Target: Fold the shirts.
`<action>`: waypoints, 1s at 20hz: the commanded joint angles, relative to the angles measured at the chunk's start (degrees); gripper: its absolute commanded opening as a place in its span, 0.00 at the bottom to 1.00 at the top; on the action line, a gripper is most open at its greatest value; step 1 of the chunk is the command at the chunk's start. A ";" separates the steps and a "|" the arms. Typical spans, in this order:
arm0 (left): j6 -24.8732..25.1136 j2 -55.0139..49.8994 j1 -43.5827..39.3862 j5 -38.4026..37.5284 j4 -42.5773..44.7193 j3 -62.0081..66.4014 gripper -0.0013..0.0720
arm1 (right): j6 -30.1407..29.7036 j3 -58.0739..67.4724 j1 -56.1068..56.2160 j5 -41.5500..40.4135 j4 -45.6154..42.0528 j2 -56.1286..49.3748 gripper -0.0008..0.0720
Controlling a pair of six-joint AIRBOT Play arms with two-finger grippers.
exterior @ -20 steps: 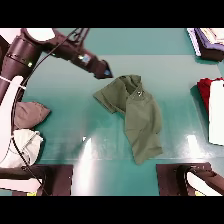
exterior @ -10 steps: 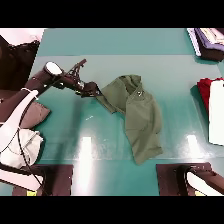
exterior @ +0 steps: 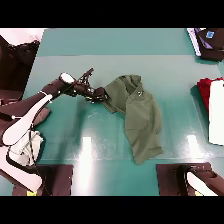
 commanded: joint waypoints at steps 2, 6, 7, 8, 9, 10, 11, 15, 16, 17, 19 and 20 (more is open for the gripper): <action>-0.76 -0.57 -0.37 6.19 -2.80 -0.04 0.70 | 0.00 -1.16 0.04 -0.02 0.02 0.94 0.04; 1.81 -0.55 -0.37 9.88 -4.87 -0.04 0.05 | 0.02 -1.20 0.04 4.44 -0.24 0.81 0.04; 1.79 -0.46 -0.24 9.46 -4.94 0.09 0.05 | 0.42 -1.20 0.04 8.09 -0.31 0.15 0.04; 2.03 -0.35 0.00 8.28 -4.55 0.76 0.05 | 3.10 -1.20 0.07 12.31 -2.29 -0.81 0.04; 2.08 -0.17 0.26 6.21 -3.50 2.14 0.05 | 6.75 -1.20 0.72 17.00 -5.73 -2.16 0.04; 2.49 0.17 0.66 3.80 -2.01 3.85 0.05 | 9.77 -1.33 2.05 22.01 -10.95 -3.89 0.04; 2.45 0.68 1.01 1.57 0.33 5.86 0.05 | 11.72 -2.58 3.72 25.16 -15.78 -5.07 0.04; 2.40 3.58 1.29 -3.91 9.44 13.64 0.05 | 15.26 -17.49 10.86 26.29 -19.06 -7.82 1.00; 2.40 4.22 1.31 -4.79 10.58 15.19 0.05 | 15.30 -21.55 12.59 25.24 -16.85 -8.50 0.98; 2.40 4.92 1.31 -5.35 11.52 16.52 0.05 | 15.47 -25.77 14.36 22.34 -13.18 -9.18 0.98; 2.38 5.77 1.31 -6.05 12.24 18.23 0.05 | 15.52 -31.76 17.59 14.93 -4.81 -10.56 0.96; 2.38 6.14 1.31 -6.21 12.31 18.40 0.05 | 17.11 -33.90 19.32 11.74 -3.37 -11.37 0.93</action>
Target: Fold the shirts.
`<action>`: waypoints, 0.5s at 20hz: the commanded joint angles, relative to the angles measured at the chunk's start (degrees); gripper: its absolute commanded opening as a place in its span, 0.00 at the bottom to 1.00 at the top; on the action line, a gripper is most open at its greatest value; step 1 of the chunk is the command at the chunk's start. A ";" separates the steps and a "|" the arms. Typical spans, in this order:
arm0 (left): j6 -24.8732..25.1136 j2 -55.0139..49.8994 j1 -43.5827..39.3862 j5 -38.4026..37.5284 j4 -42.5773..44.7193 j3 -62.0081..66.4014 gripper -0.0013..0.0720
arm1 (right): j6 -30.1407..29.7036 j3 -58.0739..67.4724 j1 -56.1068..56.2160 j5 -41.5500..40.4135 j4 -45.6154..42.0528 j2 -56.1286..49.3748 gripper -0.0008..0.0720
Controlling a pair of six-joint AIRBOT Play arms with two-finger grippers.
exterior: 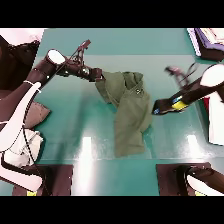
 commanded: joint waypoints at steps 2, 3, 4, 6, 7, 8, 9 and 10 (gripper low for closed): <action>0.02 1.88 0.09 -2.71 3.17 2.64 0.05 | 5.38 -10.47 7.63 -11.19 5.90 -3.65 0.93; -0.15 1.99 0.09 -2.91 3.21 2.64 0.05 | 5.77 -11.41 9.07 -14.01 7.04 -4.28 0.93; -0.42 1.99 0.09 -2.91 3.17 2.64 0.05 | 5.75 -12.13 10.71 -17.33 8.81 -4.79 0.93; -0.83 1.99 0.09 -3.15 3.15 2.64 0.05 | 5.70 -12.66 14.12 -23.15 9.38 -6.03 0.64; -1.64 2.08 0.09 -3.50 3.17 2.64 0.05 | 5.64 -12.63 15.50 -24.98 8.66 -6.69 0.47; -1.90 2.45 0.09 -3.78 3.32 2.62 0.05 | 5.22 -12.57 16.20 -26.21 8.72 -7.02 0.23; -1.90 3.21 0.15 -3.76 3.50 2.91 0.05 | 4.55 -12.07 16.35 -26.47 8.72 -6.80 0.04; -1.90 4.63 0.52 -3.30 4.17 3.54 0.05 | 4.48 -11.15 16.22 -26.53 8.66 -5.81 0.04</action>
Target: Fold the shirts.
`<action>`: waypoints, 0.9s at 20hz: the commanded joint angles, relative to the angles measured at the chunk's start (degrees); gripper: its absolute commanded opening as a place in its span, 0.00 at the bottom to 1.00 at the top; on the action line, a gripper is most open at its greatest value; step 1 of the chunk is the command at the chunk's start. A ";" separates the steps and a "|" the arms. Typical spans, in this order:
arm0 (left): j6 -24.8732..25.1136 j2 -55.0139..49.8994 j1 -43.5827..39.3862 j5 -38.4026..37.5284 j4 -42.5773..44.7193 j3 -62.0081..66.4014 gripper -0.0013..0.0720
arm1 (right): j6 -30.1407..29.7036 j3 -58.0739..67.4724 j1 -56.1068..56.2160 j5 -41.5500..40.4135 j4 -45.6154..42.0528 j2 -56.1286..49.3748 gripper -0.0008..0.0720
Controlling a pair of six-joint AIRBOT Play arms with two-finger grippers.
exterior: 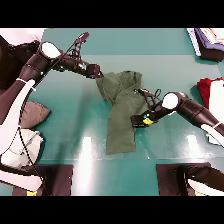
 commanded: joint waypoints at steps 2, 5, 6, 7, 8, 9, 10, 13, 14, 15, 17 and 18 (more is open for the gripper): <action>-0.72 6.27 2.54 1.07 1.01 3.65 0.05 | -0.92 4.37 -0.09 -4.59 0.76 4.94 0.04; -0.68 14.88 6.84 0.94 1.16 10.36 0.05 | -0.90 14.36 -5.53 -6.29 0.87 15.28 0.04; -0.61 18.21 7.85 0.96 1.44 12.81 0.05 | -0.92 18.03 -7.63 -7.37 0.83 18.43 0.04; 0.02 21.20 8.26 1.11 1.77 14.91 0.05 | -0.92 21.99 -10.01 -8.17 0.79 21.44 0.04; 0.55 24.33 8.26 1.49 3.37 17.09 0.05 | -0.94 25.46 -12.37 -8.24 0.79 23.82 0.04; 1.38 27.04 8.26 1.75 4.07 18.95 0.05 | -0.94 28.76 -14.97 -8.17 0.81 26.08 0.04; 1.31 29.73 8.26 2.10 4.46 20.76 0.05 | -0.96 31.17 -17.38 -8.31 0.70 28.28 0.04; 1.31 36.52 8.26 3.58 6.36 23.63 0.05 | -1.38 36.28 -24.96 -6.78 0.83 33.46 0.04; 1.31 38.38 8.26 3.74 6.36 23.61 0.05 | -1.36 37.48 -27.43 -6.49 0.92 34.99 0.04; 1.29 39.91 8.26 3.54 6.36 23.61 0.05 | -1.36 38.40 -29.44 -6.47 0.92 36.37 0.04; 1.27 41.88 8.26 3.10 6.14 23.61 0.05 | -1.31 39.52 -33.07 -6.19 0.96 38.36 0.04; 1.22 42.29 8.26 2.73 6.12 23.61 0.05 | -1.22 39.47 -34.62 -5.77 1.36 38.95 0.04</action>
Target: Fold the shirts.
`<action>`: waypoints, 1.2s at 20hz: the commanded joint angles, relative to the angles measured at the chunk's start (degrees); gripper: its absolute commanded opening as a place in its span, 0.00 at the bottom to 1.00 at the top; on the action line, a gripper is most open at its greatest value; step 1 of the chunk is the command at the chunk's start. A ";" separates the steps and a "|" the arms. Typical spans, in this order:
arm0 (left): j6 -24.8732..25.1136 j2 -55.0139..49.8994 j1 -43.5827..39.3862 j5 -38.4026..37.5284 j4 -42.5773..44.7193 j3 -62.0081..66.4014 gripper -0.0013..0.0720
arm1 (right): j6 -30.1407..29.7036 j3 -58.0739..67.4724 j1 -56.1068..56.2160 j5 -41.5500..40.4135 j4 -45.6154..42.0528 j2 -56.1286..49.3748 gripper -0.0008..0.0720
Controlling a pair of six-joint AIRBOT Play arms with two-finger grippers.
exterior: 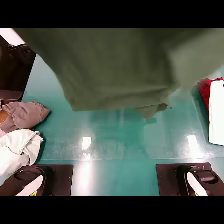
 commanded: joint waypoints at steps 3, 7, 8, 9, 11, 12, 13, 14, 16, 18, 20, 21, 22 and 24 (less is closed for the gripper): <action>-0.52 2.36 0.13 -3.58 2.43 -0.26 0.05 | 2.05 2.19 -8.59 6.12 -0.42 1.57 0.04; -5.07 -2.14 0.13 -9.11 8.59 -10.08 0.05 | 2.14 1.95 -8.96 19.15 -0.46 -8.04 0.04; -5.79 -3.93 0.13 -9.73 9.86 -13.49 0.05 | 2.12 1.07 -8.79 20.68 -0.52 -10.78 0.04; -6.40 -6.43 0.13 -9.81 10.21 -17.38 0.05 | 2.08 -0.44 -8.11 20.98 -0.57 -13.44 0.04; -6.56 -12.15 0.13 -8.87 9.60 -23.69 0.05 | 1.84 -4.90 -5.33 19.41 -0.55 -18.88 0.04; -7.04 -16.00 0.13 -7.13 9.40 -25.99 0.05 | 1.33 -7.61 -3.32 17.09 -0.66 -21.70 0.04; -8.66 -20.35 0.13 -4.96 9.44 -26.91 0.05 | 0.22 -10.01 -1.38 13.53 -0.63 -24.26 0.04; -10.84 -24.37 0.13 -2.97 9.40 -26.91 0.05 | -0.63 -12.41 0.48 8.26 -0.68 -26.97 0.04; -12.70 -30.77 0.13 1.11 8.39 -26.91 0.39 | -0.98 -15.08 2.71 -1.53 -0.48 -32.09 0.04; -16.13 -34.07 0.20 2.97 7.43 -26.91 0.78 | -0.98 -14.05 3.34 -6.23 -0.46 -37.07 0.05; -15.41 -34.21 0.20 2.93 8.79 -26.88 0.77 | -3.19 -9.29 2.45 -4.70 -0.50 -41.53 0.69; -14.88 -33.99 0.20 1.33 10.25 -26.86 0.77 | -3.72 -6.12 1.33 -1.66 -0.50 -43.12 0.83; -14.86 -33.81 0.20 -2.14 12.39 -26.86 0.77 | -3.76 -3.41 0.35 1.18 -0.59 -43.93 0.82; -14.01 -33.81 0.17 -9.46 14.05 -27.82 0.77 | -5.62 0.09 -1.57 5.22 -0.66 -43.65 0.69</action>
